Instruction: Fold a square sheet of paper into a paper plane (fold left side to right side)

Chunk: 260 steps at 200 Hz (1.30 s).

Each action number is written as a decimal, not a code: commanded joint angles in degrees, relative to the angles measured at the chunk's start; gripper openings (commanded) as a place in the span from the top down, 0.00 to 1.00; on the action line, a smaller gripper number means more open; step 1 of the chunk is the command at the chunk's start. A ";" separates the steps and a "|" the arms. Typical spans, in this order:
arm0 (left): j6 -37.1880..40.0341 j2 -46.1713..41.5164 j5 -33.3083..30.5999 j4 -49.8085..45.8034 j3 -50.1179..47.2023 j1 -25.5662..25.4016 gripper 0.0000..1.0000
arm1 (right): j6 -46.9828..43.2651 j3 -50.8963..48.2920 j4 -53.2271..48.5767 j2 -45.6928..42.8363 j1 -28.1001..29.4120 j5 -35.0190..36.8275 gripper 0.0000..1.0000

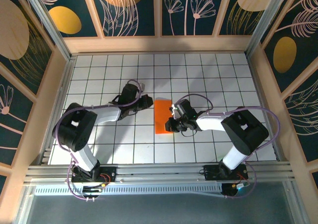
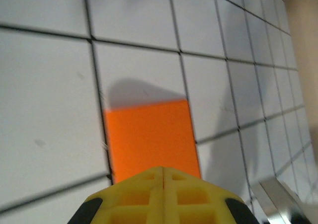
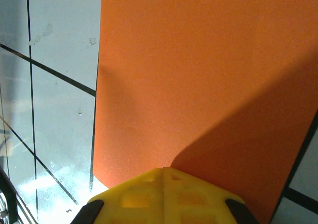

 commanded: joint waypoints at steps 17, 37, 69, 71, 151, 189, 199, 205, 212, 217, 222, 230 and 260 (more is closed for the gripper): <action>-5.10 -0.14 1.26 -0.31 -2.79 -5.15 0.96 | 0.50 -2.56 -8.56 1.89 -0.07 2.41 1.00; -5.14 2.16 0.52 -0.78 -2.51 -5.65 0.97 | 0.47 -2.53 -8.69 1.89 0.01 2.47 1.00; -4.73 5.11 0.51 -1.10 -1.77 -5.74 0.97 | 0.53 -2.54 -8.64 1.84 0.03 2.47 1.00; -4.65 5.26 0.51 -1.18 -1.74 -5.74 0.97 | 0.54 -2.57 -8.58 1.88 0.01 2.47 1.00; -3.14 6.77 -2.61 -3.99 -3.52 -6.34 0.98 | 2.16 1.28 -7.21 -3.42 -0.34 -0.75 0.94; -2.66 6.91 -3.09 -4.25 -3.95 -6.76 0.99 | 0.69 4.73 -10.52 -8.23 -4.00 -1.90 0.80; -2.57 6.81 -3.08 -4.26 -3.88 -6.72 0.99 | -0.07 4.23 -11.78 -9.53 -5.36 -2.14 0.75; -2.51 6.77 -3.09 -4.29 -3.92 -6.78 0.99 | -0.37 3.65 -12.43 -10.19 -6.21 -2.52 0.72; -2.49 6.71 -3.09 -4.20 -3.86 -6.87 0.99 | -0.72 2.70 -12.91 -11.01 -7.16 -3.08 0.69; -2.48 6.72 -3.09 -4.18 -3.79 -6.84 0.99 | -0.90 1.97 -13.17 -11.46 -7.85 -3.59 0.67; -2.48 6.79 -3.01 -4.17 -3.74 -6.88 0.99 | -0.94 1.02 -13.13 -11.92 -8.44 -4.12 0.64; -2.51 6.81 -3.01 -4.13 -3.66 -6.86 0.99 | -0.72 -0.26 -13.11 -12.78 -8.77 -4.97 0.61; -2.47 6.89 -2.91 -4.04 -3.65 -6.95 0.99 | 1.10 -3.92 -11.34 -14.27 -8.77 -7.98 0.51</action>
